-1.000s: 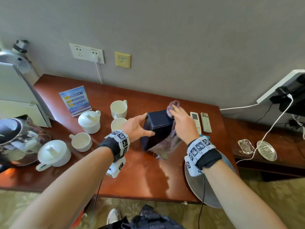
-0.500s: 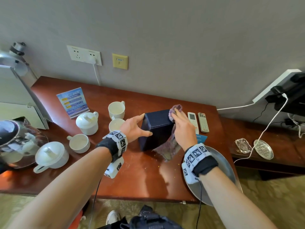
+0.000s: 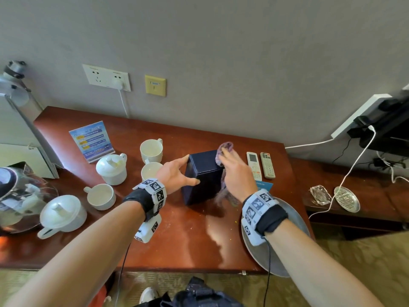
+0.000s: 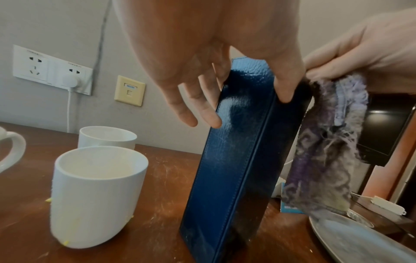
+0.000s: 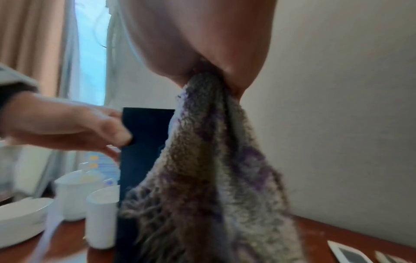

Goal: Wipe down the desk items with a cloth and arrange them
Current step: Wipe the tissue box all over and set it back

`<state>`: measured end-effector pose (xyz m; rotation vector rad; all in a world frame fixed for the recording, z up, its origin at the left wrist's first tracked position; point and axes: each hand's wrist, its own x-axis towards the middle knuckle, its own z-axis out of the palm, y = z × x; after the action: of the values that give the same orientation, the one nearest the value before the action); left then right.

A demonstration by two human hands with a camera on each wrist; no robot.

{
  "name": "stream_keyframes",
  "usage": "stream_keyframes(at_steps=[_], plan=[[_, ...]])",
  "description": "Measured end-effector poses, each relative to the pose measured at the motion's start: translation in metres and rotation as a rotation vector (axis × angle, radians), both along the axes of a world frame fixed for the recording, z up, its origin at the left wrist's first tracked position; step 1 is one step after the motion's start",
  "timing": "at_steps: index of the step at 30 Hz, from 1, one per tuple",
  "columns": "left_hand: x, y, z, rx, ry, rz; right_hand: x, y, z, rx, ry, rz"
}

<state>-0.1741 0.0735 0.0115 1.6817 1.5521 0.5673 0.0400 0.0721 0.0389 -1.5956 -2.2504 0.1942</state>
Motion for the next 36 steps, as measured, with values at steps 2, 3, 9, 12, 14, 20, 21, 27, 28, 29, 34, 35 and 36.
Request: stream_keyframes(at_steps=[2,3,9,12,14,20,21,27,28,29,34,35,36], plan=[[0.0,0.0,-0.001,0.01,-0.02,0.008,-0.02,-0.016,-0.004,0.008,0.022,0.101],[0.0,0.0,0.0,0.017,-0.032,0.008,-0.026,-0.021,-0.006,0.0,0.026,0.146],[0.0,0.0,-0.002,0.007,-0.057,0.003,0.009,-0.001,-0.007,-0.014,0.015,0.023],[0.0,-0.001,-0.003,0.007,-0.06,0.007,0.013,0.006,-0.004,-0.001,0.067,-0.076],[0.0,-0.001,-0.003,0.016,-0.06,0.015,-0.006,-0.003,-0.003,0.021,0.062,-0.043],[-0.001,0.0,-0.002,0.055,-0.052,-0.012,-0.041,-0.023,-0.006,-0.024,0.076,0.162],[-0.001,0.0,-0.001,0.042,-0.052,-0.006,-0.032,-0.019,-0.005,-0.01,0.052,0.147],[0.002,-0.004,-0.004,0.017,-0.104,0.016,0.014,0.007,0.003,-0.047,0.044,-0.085],[0.002,-0.004,-0.005,0.008,-0.107,0.02,0.011,0.006,0.004,-0.048,0.047,-0.084],[0.002,-0.004,-0.005,0.0,-0.106,0.023,0.005,0.003,0.004,-0.045,0.051,-0.07],[0.001,-0.002,-0.007,0.028,-0.107,0.023,-0.024,-0.024,-0.006,-0.022,0.044,0.132],[0.002,-0.003,-0.009,0.038,-0.113,0.02,-0.022,-0.024,-0.006,-0.018,0.039,0.132],[0.002,-0.003,-0.01,0.048,-0.118,0.011,-0.019,-0.023,-0.005,-0.018,0.029,0.108]])
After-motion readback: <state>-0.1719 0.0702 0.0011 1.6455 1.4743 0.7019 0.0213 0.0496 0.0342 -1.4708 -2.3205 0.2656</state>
